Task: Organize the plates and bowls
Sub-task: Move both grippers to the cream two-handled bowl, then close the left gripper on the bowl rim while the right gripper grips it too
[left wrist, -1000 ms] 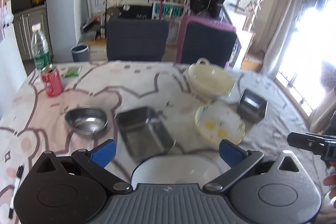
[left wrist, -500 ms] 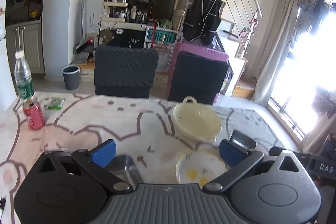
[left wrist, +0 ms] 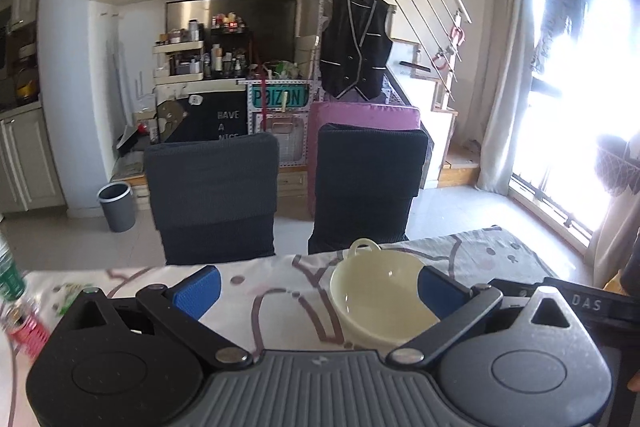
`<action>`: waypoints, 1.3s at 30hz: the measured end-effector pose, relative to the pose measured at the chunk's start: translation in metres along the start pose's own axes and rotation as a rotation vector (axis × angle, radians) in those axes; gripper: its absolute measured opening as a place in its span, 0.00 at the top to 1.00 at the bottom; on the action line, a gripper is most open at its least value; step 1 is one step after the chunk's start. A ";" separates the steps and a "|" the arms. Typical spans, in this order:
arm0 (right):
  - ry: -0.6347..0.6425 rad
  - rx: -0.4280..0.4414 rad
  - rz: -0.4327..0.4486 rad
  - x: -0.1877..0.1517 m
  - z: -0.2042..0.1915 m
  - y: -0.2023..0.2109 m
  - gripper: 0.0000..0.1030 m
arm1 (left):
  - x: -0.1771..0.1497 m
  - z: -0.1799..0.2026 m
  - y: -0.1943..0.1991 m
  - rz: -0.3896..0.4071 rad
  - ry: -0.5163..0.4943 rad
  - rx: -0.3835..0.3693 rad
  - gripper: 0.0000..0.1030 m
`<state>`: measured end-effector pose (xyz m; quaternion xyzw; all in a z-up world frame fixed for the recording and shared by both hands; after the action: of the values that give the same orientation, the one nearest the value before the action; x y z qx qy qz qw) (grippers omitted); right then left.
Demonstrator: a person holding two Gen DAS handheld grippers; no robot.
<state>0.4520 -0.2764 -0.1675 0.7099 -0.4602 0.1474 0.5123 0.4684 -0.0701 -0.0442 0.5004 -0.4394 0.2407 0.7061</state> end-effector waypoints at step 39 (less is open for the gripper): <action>0.168 -0.153 -0.293 0.032 0.050 -0.205 0.88 | -0.077 -0.034 -0.237 -0.364 0.421 -0.151 0.72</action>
<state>0.6209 -0.3253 -0.2886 0.7136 -0.3170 0.0946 0.6175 0.6275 -0.1224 -0.2321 0.4562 -0.2027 0.1753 0.8486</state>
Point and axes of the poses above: each gripper's, at about its wrist camera, not at the fingertips, and y roughly against the way its jaws point, z to its right, x to its top, the point moved 7 cm from there along -y, roughly the way its jaws point, and after that the axes turned 7 degrees about -x, right-handed, at the moved point
